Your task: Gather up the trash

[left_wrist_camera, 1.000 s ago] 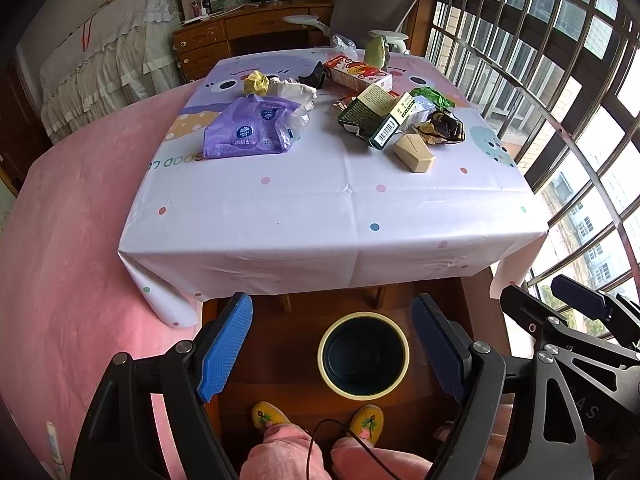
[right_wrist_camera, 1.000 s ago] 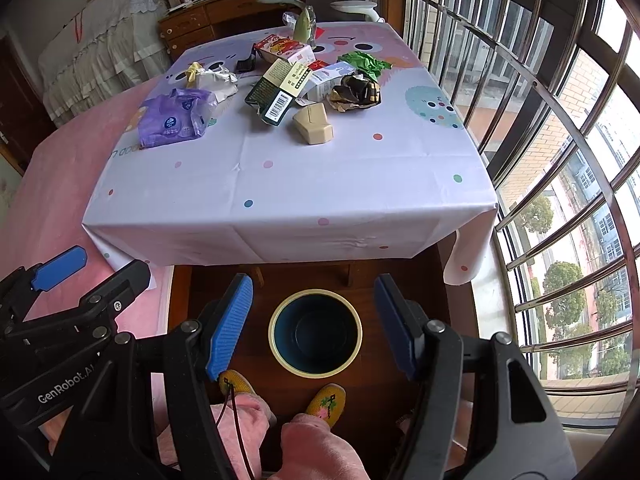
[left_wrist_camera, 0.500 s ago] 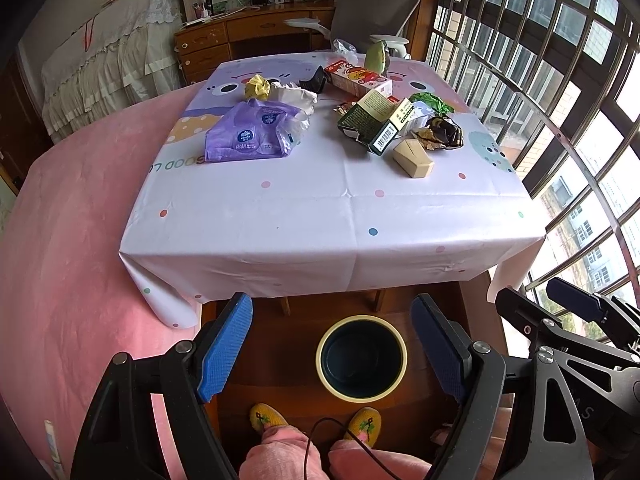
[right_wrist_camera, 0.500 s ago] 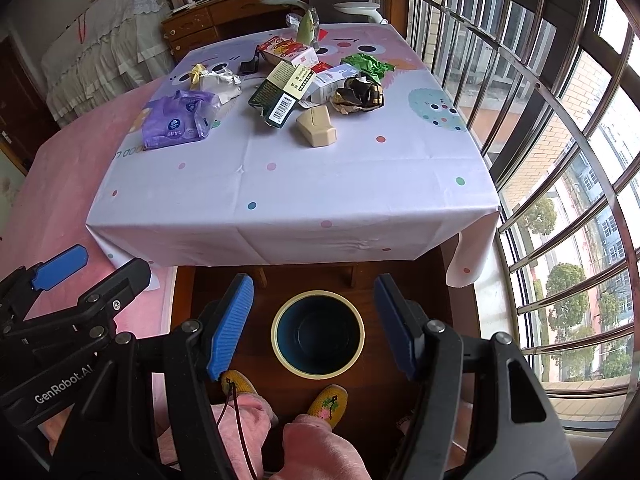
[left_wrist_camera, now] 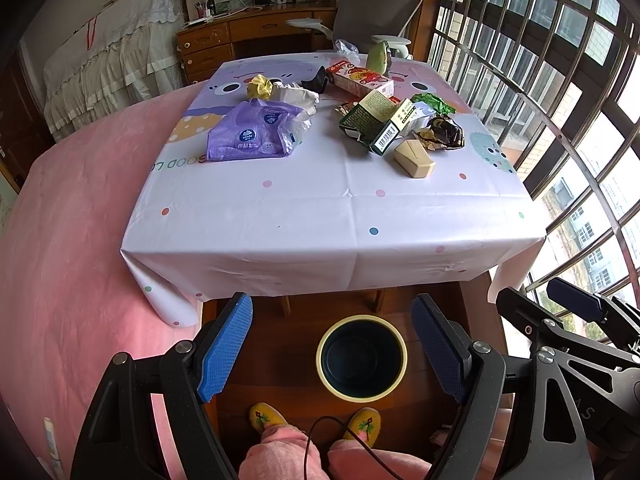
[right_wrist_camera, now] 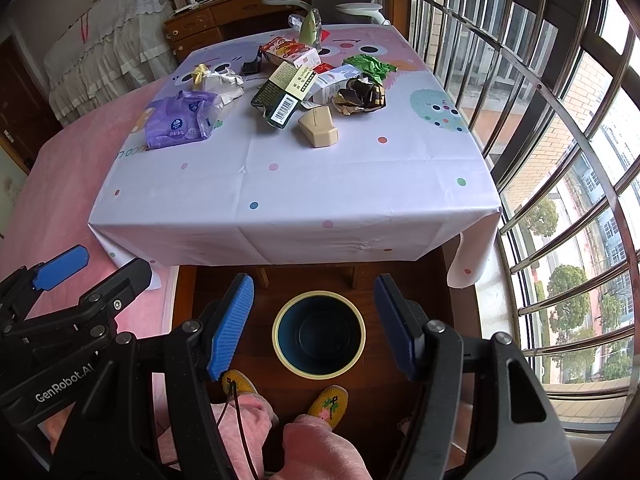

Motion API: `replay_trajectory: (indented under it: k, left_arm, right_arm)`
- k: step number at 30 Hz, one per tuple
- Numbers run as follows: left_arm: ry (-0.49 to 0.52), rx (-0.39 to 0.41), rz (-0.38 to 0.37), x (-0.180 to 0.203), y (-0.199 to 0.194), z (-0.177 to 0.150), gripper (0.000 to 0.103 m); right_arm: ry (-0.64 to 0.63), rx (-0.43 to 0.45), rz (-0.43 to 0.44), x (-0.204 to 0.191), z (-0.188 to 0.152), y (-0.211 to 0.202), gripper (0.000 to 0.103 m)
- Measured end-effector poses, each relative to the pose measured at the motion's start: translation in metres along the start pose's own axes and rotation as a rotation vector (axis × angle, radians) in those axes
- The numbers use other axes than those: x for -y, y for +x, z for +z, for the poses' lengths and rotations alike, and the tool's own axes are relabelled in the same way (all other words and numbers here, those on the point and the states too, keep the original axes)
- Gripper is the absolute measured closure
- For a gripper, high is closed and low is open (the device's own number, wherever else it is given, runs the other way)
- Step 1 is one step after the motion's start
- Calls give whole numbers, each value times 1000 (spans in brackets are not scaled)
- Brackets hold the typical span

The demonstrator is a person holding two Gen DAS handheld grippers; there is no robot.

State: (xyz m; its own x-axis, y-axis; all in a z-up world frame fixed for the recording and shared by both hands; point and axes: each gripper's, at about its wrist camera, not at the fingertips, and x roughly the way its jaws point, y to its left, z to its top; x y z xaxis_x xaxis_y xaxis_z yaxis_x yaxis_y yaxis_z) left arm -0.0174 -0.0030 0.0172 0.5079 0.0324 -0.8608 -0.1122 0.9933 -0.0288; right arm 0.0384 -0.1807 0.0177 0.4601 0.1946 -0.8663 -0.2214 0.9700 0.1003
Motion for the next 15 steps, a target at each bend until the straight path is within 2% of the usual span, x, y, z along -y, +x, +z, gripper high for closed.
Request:
replay_trajectory:
  k: [8,15]
  left_arm:
    - [0,2,1,-1,-1,1,19]
    - [5,21,3,-3,-6,7,19]
  right_arm:
    - [3,0,3,-1,0,0,42]
    - [5,15,22,-5,15,-4,42]
